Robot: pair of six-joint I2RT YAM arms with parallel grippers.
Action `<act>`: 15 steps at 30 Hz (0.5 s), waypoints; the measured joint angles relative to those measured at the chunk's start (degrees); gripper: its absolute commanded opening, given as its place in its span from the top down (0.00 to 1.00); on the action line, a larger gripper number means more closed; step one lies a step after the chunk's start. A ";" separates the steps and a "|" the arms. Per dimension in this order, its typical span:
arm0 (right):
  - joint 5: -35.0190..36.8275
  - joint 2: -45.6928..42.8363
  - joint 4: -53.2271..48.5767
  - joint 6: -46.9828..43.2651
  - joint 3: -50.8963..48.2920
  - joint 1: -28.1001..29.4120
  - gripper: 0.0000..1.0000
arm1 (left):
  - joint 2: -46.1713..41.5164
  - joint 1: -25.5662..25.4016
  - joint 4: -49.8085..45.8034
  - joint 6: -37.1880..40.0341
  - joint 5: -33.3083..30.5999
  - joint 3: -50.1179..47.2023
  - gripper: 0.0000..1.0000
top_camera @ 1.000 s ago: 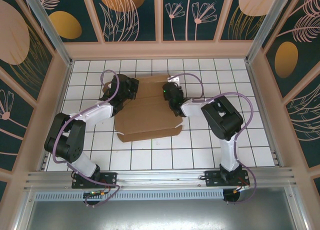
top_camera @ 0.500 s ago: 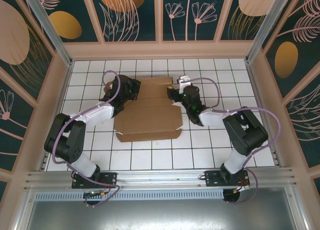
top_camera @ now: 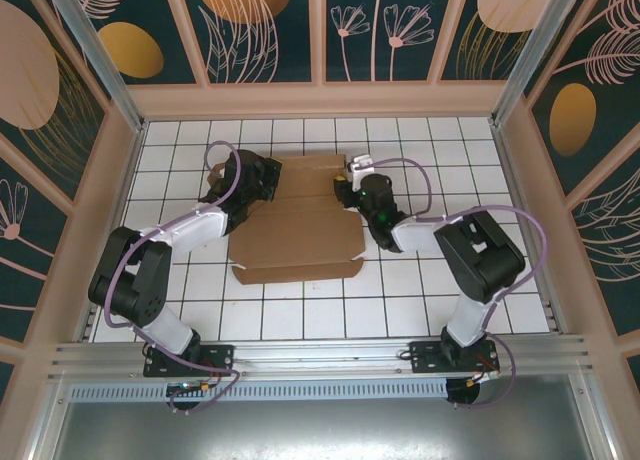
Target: Fold the paper box
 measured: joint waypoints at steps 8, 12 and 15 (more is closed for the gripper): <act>12.17 6.03 -1.64 -0.72 7.76 2.58 1.00 | 0.00 -0.15 0.13 -0.22 0.39 0.00 1.00; 15.85 7.04 -1.66 -1.20 8.79 3.63 1.00 | 0.00 -0.15 0.17 -0.55 0.44 0.00 1.00; 17.46 7.78 -1.73 -1.16 9.57 4.11 0.77 | 0.00 -0.15 0.26 -0.90 0.31 0.00 1.00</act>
